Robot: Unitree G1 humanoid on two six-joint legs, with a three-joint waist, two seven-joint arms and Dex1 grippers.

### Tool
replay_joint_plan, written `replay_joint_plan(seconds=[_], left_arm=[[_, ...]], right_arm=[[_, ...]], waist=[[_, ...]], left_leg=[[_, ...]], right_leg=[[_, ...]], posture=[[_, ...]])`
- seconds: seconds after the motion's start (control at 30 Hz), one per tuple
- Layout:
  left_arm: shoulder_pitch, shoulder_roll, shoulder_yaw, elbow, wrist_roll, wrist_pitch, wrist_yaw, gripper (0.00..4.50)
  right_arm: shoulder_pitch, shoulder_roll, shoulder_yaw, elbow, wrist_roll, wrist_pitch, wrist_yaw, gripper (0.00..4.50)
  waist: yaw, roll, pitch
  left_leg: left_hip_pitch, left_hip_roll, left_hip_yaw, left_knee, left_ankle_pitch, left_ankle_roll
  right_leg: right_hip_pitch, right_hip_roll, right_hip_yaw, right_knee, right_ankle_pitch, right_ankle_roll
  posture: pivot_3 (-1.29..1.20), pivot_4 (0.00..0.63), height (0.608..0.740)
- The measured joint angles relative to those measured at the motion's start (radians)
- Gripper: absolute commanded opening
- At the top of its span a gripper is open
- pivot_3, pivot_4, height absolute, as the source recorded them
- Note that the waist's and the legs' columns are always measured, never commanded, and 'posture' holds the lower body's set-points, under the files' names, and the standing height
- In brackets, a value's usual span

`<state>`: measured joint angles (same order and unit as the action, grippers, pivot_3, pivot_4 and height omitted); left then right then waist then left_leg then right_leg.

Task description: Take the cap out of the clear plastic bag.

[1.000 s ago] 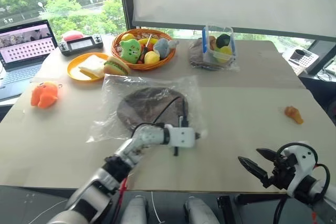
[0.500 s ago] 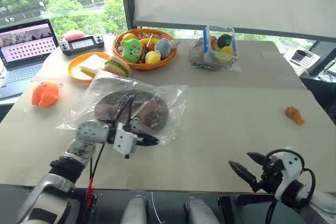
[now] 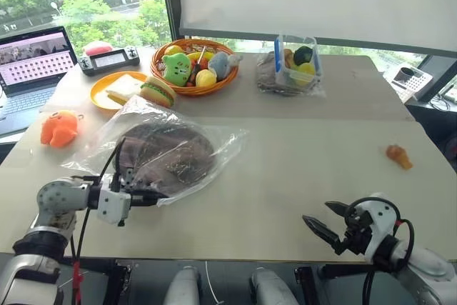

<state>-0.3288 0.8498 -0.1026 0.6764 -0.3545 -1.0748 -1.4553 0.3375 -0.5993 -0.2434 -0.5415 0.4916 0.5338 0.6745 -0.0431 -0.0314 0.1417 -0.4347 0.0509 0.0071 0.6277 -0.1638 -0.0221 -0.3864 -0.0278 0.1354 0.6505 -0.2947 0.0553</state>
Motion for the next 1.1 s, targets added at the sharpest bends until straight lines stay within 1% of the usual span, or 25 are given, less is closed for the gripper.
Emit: replay_joint_plan(seconds=[0.17,0.23,0.3,0.33,0.4,0.47,0.5,0.57,0.6,0.67,0.7,0.77,0.87,0.9,0.97,1.07,1.1], left_arm=[[0.005,0.059,0.067,0.169,0.051,-0.106,0.041,0.08],[0.004,0.064,0.083,0.214,0.078,-0.131,0.067,0.08],[0.006,0.065,0.086,0.242,0.095,-0.147,0.091,0.61],[0.009,0.065,0.086,0.246,0.102,-0.150,0.101,0.78],[0.027,0.066,0.089,0.246,0.106,-0.147,0.120,1.59],[0.043,0.066,0.093,0.242,0.101,-0.138,0.136,2.18],[0.051,0.066,0.101,0.235,0.097,-0.126,0.144,2.67],[0.060,0.067,0.113,0.224,0.093,-0.108,0.159,3.28],[0.065,0.068,0.118,0.216,0.091,-0.099,0.166,3.66],[0.076,0.070,0.125,0.189,0.085,-0.075,0.181,4.23],[0.087,0.073,0.131,0.170,0.080,-0.053,0.193,4.45],[0.114,0.081,0.146,0.124,0.075,0.008,0.214,4.45],[0.207,0.108,0.184,-0.050,0.024,0.177,0.252,4.45],[0.243,0.118,0.197,-0.117,0.005,0.218,0.262,4.45],[0.358,0.144,0.244,-0.310,-0.041,0.342,0.297,4.45],[0.464,0.149,0.294,-0.529,-0.084,0.473,0.343,4.45],[0.506,0.150,0.319,-0.621,-0.105,0.541,0.367,4.45]], right_arm=[[-0.090,-0.031,0.016,0.037,0.000,-0.002,0.039,4.50],[-0.102,-0.036,0.025,0.041,0.001,-0.002,0.046,4.50],[-0.112,-0.037,0.034,0.044,0.001,-0.002,0.052,4.50],[-0.120,-0.037,0.036,0.046,0.001,-0.002,0.056,4.50],[-0.131,-0.041,0.040,0.051,0.001,-0.001,0.063,4.50],[-0.135,-0.042,0.043,0.057,0.000,-0.001,0.067,4.50],[-0.137,-0.043,0.045,0.060,0.000,-0.001,0.069,4.50],[-0.141,-0.043,0.049,0.063,0.000,-0.001,0.073,4.50],[-0.146,-0.044,0.052,0.065,0.000,-0.001,0.075,4.50],[-0.159,-0.047,0.060,0.075,0.000,-0.001,0.081,4.50],[-0.166,-0.051,0.066,0.081,0.000,-0.001,0.084,4.50],[-0.178,-0.053,0.073,0.092,0.000,-0.001,0.089,4.50],[-0.200,-0.056,0.081,0.120,0.000,-0.001,0.098,4.50],[-0.203,-0.058,0.081,0.126,0.000,-0.001,0.103,4.50],[-0.217,-0.061,0.089,0.148,-0.001,-0.002,0.117,4.50],[-0.224,-0.064,0.097,0.171,-0.008,-0.002,0.130,4.50],[-0.235,-0.064,0.107,0.180,-0.008,-0.002,0.133,4.50]], waist=[[-0.002,0.000,0.000],[-0.001,0.000,0.000],[0.003,0.000,0.000],[0.003,0.000,0.000],[0.002,0.000,0.000],[0.002,0.000,0.000],[0.001,0.000,0.000],[0.001,0.000,0.000],[0.001,0.000,0.000],[0.000,0.000,0.000],[0.000,0.000,0.000],[0.000,0.000,0.000],[-0.004,-0.001,0.001],[-0.004,-0.001,0.001],[-0.006,-0.001,0.001],[-0.004,-0.001,0.002],[-0.003,-0.001,0.002]], left_leg=[[0.000,0.000,0.000,-0.001,0.000,0.000],[0.000,0.000,0.000,-0.001,0.000,0.000],[0.000,0.000,0.000,0.000,0.000,0.000],[0.000,0.000,0.000,0.000,0.000,0.000],[0.001,0.000,0.000,0.000,0.000,0.000],[0.002,0.000,0.000,0.000,0.000,0.000],[0.003,0.000,0.000,0.000,0.000,0.000],[0.004,0.000,0.000,0.000,0.000,0.000],[0.004,0.001,0.000,0.000,0.000,0.000],[0.005,0.001,0.000,0.000,0.000,0.000],[0.005,0.001,0.000,0.000,0.000,0.000],[0.005,0.001,0.000,0.000,0.000,0.000],[0.004,0.001,0.000,0.000,0.000,0.000],[0.004,0.002,0.000,-0.001,0.000,0.000],[0.005,0.002,0.000,-0.001,0.000,0.000],[0.005,0.002,0.000,-0.001,0.000,0.000],[0.005,0.002,0.000,-0.001,0.000,0.000]], right_leg=[[0.000,0.000,-0.001,0.001,0.000,-0.001],[-0.001,0.000,-0.001,0.002,-0.001,-0.001],[-0.001,0.000,-0.002,0.006,-0.001,-0.002],[-0.001,0.000,-0.002,0.006,-0.001,-0.002],[-0.001,0.000,-0.002,0.008,-0.002,-0.003],[-0.001,0.000,-0.003,0.010,-0.003,-0.005],[-0.001,0.000,-0.003,0.012,-0.004,-0.006],[-0.001,0.000,-0.003,0.013,-0.005,-0.005],[-0.001,0.000,-0.003,0.014,-0.005,-0.005],[-0.001,0.000,-0.004,0.014,-0.005,-0.006],[-0.001,0.000,-0.004,0.014,-0.005,-0.006],[-0.001,0.000,-0.004,0.014,-0.005,-0.006],[-0.001,0.000,-0.004,0.014,-0.005,-0.007],[-0.001,-0.001,-0.004,0.013,-0.005,-0.007],[-0.001,-0.001,-0.004,0.014,-0.005,-0.009],[-0.001,-0.002,-0.005,0.014,-0.005,-0.009],[0.000,-0.002,-0.006,0.014,-0.006,-0.009]], posture=[[0.00,0.150,0.740],[0.00,0.150,0.740],[0.00,0.150,0.740],[0.00,0.150,0.740],[0.00,0.150,0.740],[0.00,0.150,0.740],[0.00,0.150,0.740],[0.00,0.150,0.740],[0.00,0.150,0.740],[0.00,0.150,0.740],[0.00,0.150,0.740],[0.00,0.150,0.740],[0.00,0.150,0.740],[0.00,0.150,0.740],[0.00,0.150,0.740],[0.00,0.150,0.740],[0.00,0.150,0.740]])
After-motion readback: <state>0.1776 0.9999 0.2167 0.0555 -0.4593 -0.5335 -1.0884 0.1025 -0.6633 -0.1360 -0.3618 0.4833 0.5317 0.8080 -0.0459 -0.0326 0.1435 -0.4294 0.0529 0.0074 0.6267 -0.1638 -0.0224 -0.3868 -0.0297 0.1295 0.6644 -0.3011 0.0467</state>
